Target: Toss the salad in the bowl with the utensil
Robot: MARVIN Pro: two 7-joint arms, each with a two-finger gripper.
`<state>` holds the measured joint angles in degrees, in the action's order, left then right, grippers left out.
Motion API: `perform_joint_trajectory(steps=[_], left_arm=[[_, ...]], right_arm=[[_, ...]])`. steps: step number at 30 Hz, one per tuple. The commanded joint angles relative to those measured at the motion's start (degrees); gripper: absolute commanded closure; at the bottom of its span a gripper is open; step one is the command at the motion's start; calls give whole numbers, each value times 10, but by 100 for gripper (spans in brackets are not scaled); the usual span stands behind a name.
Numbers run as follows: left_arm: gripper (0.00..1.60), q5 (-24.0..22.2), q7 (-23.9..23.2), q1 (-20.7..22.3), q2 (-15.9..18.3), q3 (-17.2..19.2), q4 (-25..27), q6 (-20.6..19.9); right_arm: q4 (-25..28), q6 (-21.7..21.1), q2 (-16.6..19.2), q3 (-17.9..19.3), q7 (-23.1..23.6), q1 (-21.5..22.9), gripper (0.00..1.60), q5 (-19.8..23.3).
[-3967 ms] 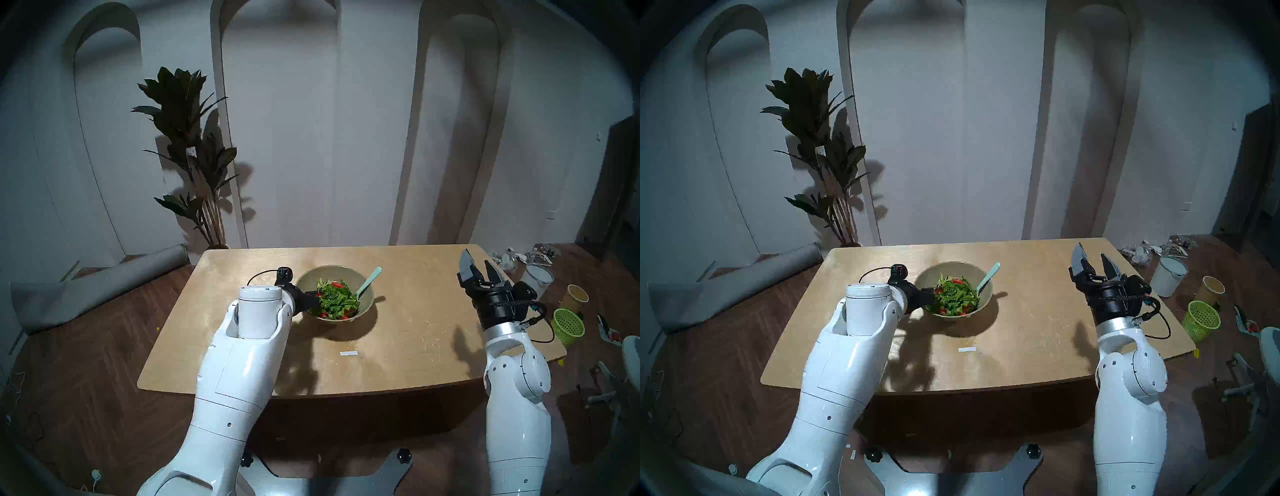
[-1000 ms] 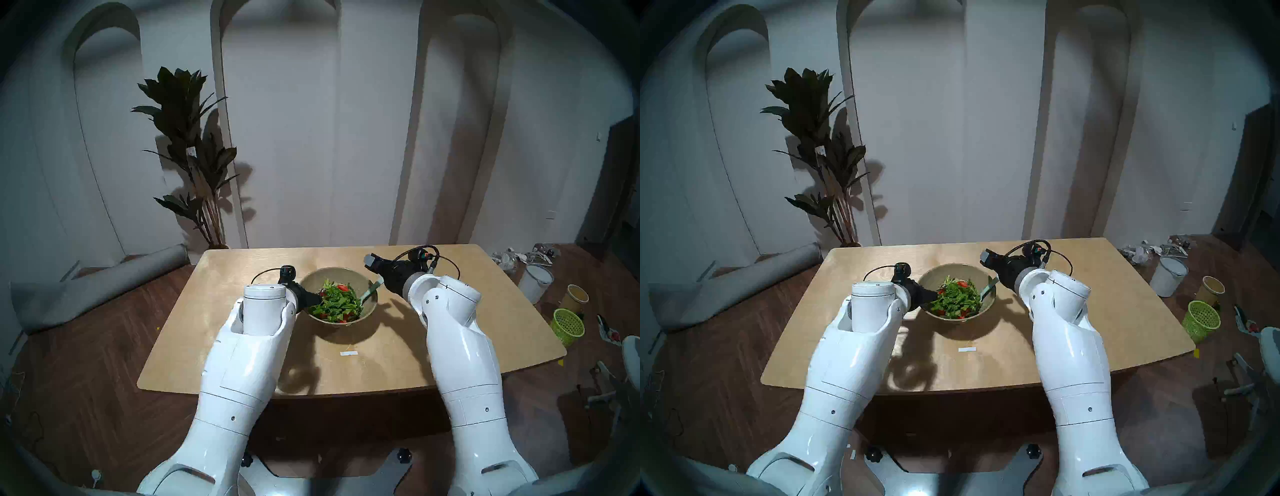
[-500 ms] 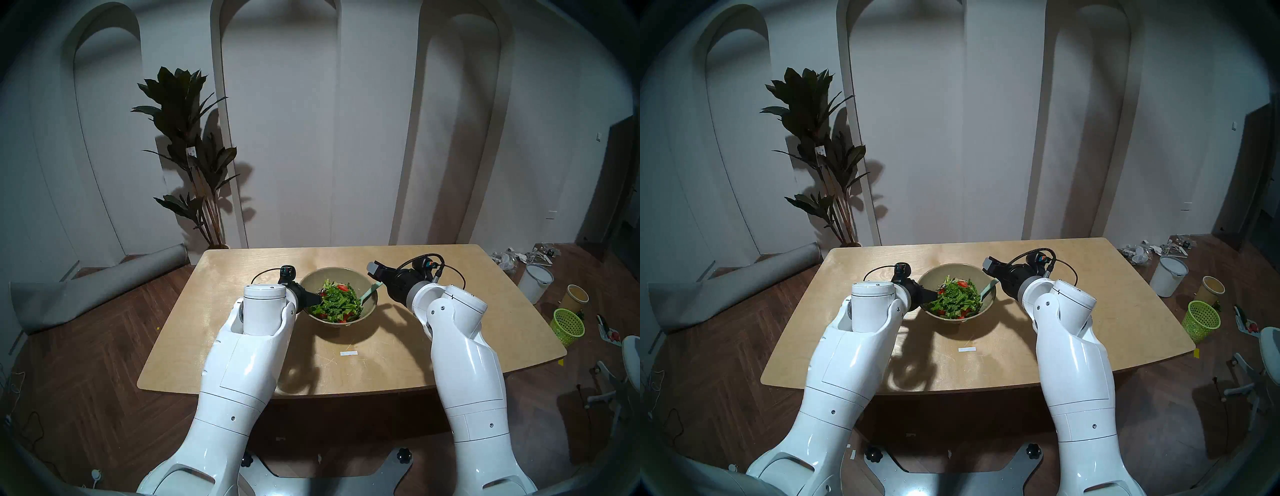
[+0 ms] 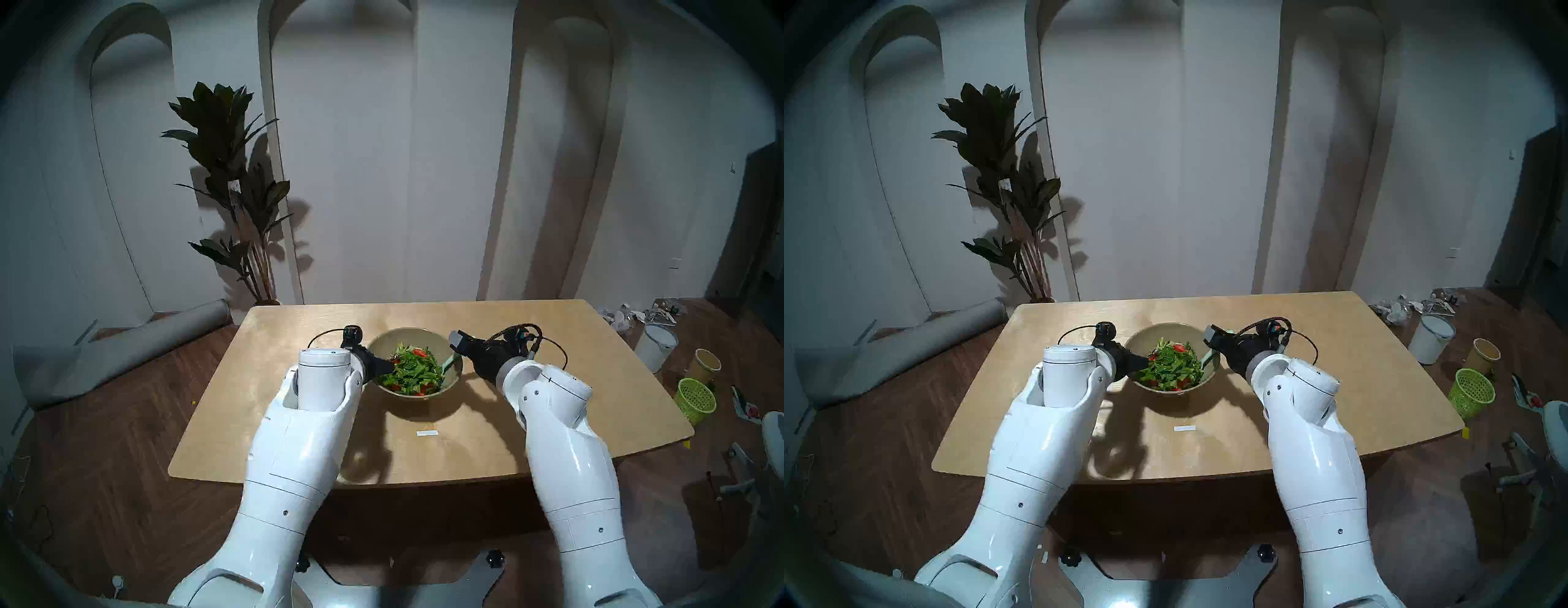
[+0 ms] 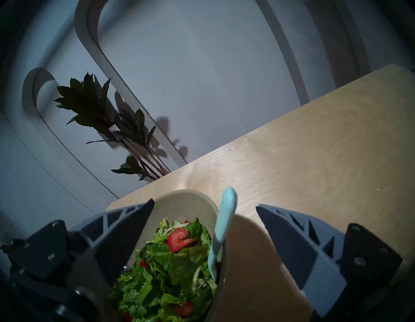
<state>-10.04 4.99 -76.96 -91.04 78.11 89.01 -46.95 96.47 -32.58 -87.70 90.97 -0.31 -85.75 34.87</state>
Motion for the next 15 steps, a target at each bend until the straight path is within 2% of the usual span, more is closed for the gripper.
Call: perform_joint_trajectory(steps=[1,15], left_arm=[[160,0,-1,7,-1,-2,4,-2],[160,0,-1,7,-1,-2,4,-2]], right_arm=[[0,27,-5,-3,11,11,0,-2],[-23,51,-9,-15,10,22,0,-23]])
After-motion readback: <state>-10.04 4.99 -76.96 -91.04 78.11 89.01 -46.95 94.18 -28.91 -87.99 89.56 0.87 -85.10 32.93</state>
